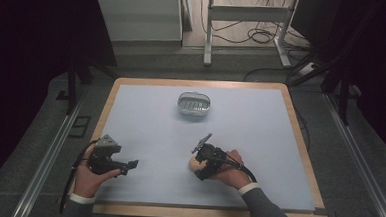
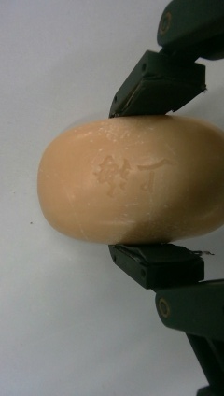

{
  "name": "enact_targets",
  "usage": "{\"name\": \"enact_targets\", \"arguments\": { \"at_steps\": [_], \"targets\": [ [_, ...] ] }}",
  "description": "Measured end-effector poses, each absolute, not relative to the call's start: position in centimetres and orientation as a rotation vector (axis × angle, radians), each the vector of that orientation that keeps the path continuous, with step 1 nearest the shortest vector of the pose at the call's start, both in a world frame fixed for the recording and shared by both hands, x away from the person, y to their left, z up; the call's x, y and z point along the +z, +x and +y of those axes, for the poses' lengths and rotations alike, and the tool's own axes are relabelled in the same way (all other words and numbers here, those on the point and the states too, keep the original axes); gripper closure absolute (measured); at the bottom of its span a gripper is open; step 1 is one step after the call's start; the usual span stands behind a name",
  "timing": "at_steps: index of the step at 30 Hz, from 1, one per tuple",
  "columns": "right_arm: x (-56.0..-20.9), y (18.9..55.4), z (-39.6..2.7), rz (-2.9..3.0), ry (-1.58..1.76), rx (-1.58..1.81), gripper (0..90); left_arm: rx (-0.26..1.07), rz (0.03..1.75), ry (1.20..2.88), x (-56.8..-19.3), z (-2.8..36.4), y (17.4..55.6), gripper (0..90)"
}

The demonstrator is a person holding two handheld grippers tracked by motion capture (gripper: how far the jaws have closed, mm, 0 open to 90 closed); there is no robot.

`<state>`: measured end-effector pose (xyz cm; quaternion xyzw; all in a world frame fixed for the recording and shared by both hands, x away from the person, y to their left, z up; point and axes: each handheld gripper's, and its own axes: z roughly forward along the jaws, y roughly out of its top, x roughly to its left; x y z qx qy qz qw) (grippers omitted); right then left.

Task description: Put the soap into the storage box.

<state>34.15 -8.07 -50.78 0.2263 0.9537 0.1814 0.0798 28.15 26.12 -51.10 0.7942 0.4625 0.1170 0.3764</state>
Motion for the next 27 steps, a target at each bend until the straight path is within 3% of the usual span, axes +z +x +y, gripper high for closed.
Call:
{"name": "enact_targets", "arguments": {
  "at_steps": [27],
  "targets": [
    [-47.7, 35.1, -9.2, 2.78, 0.694, 0.632, 32.4, 0.295, 1.182, 2.039, -51.2, 26.0, 28.2, 7.1]
  ]
}}
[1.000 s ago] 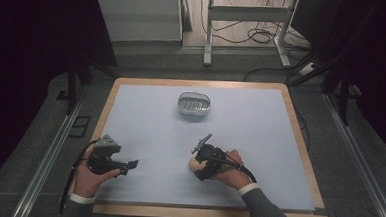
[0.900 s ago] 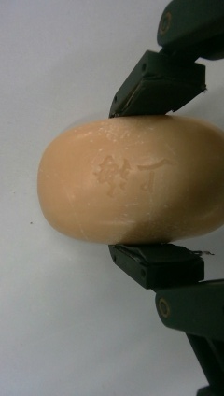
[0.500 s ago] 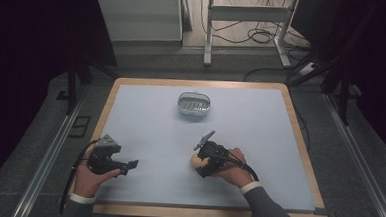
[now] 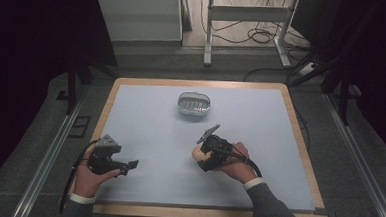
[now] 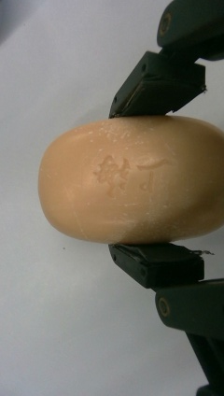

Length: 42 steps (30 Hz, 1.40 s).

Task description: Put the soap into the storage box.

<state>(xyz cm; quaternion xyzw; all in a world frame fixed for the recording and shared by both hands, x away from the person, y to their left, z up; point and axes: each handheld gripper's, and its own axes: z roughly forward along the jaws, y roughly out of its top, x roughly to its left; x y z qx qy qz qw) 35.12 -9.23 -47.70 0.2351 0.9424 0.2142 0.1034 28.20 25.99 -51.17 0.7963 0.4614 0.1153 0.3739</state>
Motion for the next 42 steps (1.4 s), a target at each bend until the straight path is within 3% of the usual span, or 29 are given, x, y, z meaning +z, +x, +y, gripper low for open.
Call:
{"name": "enact_targets", "arguments": {
  "at_steps": [42],
  "targets": [
    [-46.4, 40.2, -10.2, 2.757, 0.75, 0.667, 32.4, 0.288, 1.178, 2.026, -51.1, 26.1, 28.2, 7.3]
  ]
}}
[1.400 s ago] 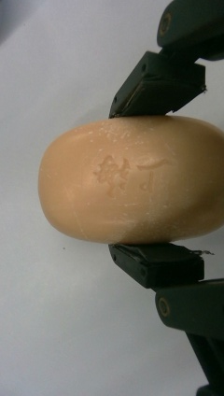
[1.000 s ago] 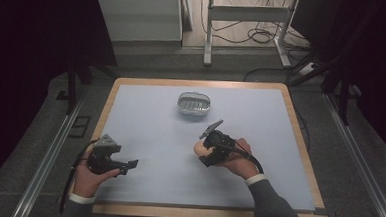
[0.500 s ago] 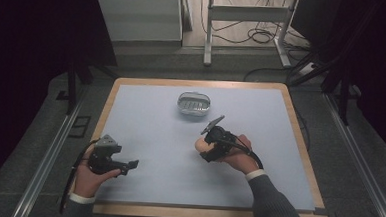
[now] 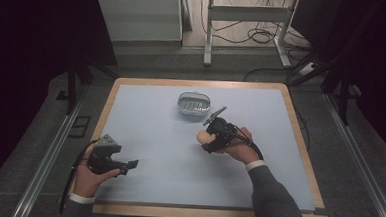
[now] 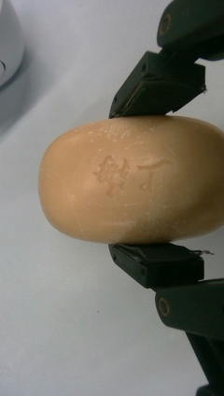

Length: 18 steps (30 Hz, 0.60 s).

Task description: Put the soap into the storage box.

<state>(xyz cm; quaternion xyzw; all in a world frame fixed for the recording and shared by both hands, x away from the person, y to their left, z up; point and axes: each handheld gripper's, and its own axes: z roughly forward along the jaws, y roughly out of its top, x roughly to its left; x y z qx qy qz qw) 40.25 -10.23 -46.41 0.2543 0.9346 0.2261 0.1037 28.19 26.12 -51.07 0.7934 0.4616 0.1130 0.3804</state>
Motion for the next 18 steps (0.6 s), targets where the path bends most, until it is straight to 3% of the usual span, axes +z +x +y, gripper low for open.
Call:
{"name": "enact_targets", "arguments": {
  "at_steps": [18],
  "targets": [
    [-44.9, 42.3, -9.8, 2.748, 0.755, 0.696, 32.4, 0.285, 1.178, 2.026, -51.1, 26.1, 28.2, 7.3]
  ]
}}
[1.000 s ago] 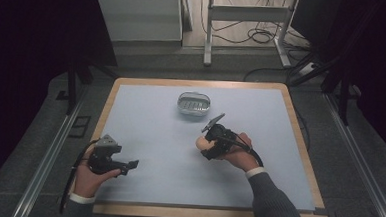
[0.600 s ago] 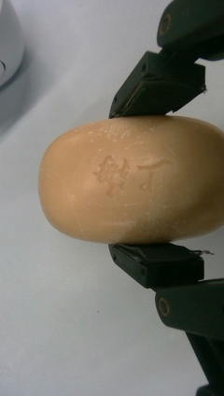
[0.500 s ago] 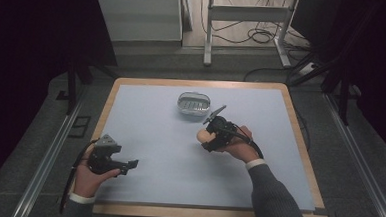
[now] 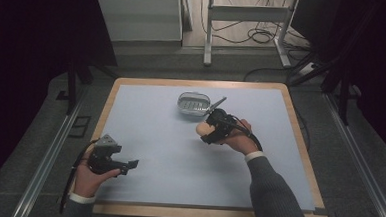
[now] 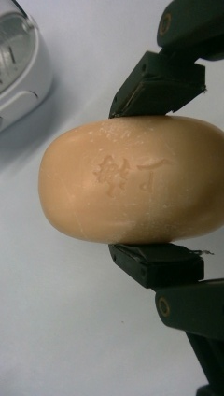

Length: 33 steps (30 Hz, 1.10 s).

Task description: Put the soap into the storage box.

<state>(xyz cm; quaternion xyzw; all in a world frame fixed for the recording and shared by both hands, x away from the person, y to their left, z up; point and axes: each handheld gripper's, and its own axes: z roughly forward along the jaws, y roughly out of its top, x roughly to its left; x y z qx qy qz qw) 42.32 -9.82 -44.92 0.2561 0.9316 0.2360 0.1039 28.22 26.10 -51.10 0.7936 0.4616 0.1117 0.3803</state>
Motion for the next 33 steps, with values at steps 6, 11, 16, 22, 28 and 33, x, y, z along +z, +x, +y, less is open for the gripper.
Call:
{"name": "enact_targets", "arguments": {
  "at_steps": [6, 11, 16, 22, 28, 33],
  "targets": [
    [-44.3, 42.8, -9.5, 2.742, 0.753, 0.7, 32.4, 0.286, 1.177, 2.023, -51.1, 26.2, 28.2, 7.3],
    [-43.7, 43.3, -9.5, 2.724, 0.762, 0.726, 32.4, 0.285, 1.178, 2.024, -51.1, 26.2, 28.2, 7.3],
    [-43.2, 44.0, -9.3, 2.72, 0.765, 0.722, 32.4, 0.284, 1.178, 2.02, -51.1, 26.2, 28.2, 7.3],
    [-43.0, 44.6, -9.4, 2.709, 0.781, 0.746, 32.4, 0.284, 1.177, 2.025, -51.1, 26.2, 28.2, 7.3],
    [-42.5, 45.3, -9.4, 2.696, 0.788, 0.753, 32.5, 0.283, 1.178, 2.025, -51.1, 26.2, 28.3, 7.3],
    [-42.1, 45.9, -9.5, 2.683, 0.808, 0.766, 32.4, 0.282, 1.177, 2.024, -51.1, 26.2, 28.3, 7.3]
  ]
}}
